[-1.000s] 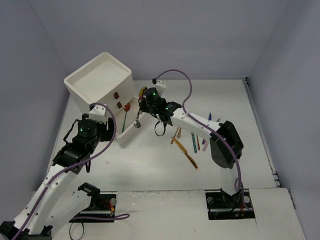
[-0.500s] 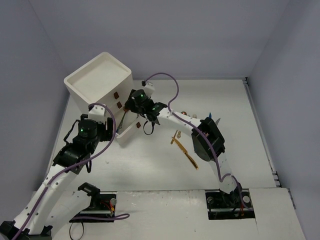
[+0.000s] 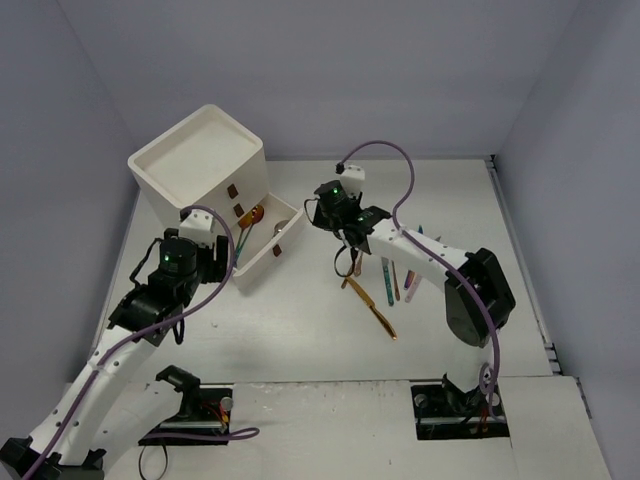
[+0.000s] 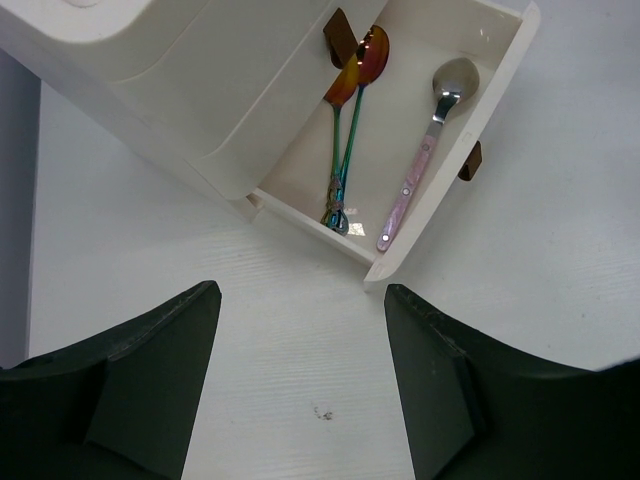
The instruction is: Sort the eating utensils into containers
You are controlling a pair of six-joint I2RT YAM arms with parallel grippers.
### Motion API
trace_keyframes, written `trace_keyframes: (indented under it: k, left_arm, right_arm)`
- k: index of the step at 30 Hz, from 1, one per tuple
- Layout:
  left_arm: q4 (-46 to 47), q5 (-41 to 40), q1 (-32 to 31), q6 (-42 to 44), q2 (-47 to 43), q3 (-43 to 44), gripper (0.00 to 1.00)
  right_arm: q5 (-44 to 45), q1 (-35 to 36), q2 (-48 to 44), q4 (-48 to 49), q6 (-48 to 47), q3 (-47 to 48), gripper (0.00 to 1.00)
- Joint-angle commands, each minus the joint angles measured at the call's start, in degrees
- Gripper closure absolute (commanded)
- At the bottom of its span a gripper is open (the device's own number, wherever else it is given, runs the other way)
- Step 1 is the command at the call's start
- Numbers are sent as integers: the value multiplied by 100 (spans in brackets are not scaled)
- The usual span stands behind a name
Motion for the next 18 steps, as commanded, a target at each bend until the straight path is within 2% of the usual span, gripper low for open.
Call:
trace_keyframes:
  k: [1,5,11,18]
  left_arm:
    - [252,46,28,-64,53,143,36]
    - [240,69,26,-62,90,149,36]
    - [223,79,26,-55,119,160,36]
    - [214,102,26,-60,130,166,36]
  right_arm:
    - [78,-244,-119,-353,65,-563,56]
    - [-17,-393,-13,-353,289,-813,62]
    - [4,-461,168,-345,466,-947,62]
    - [8,-504,416,-345,699,-1011,67]
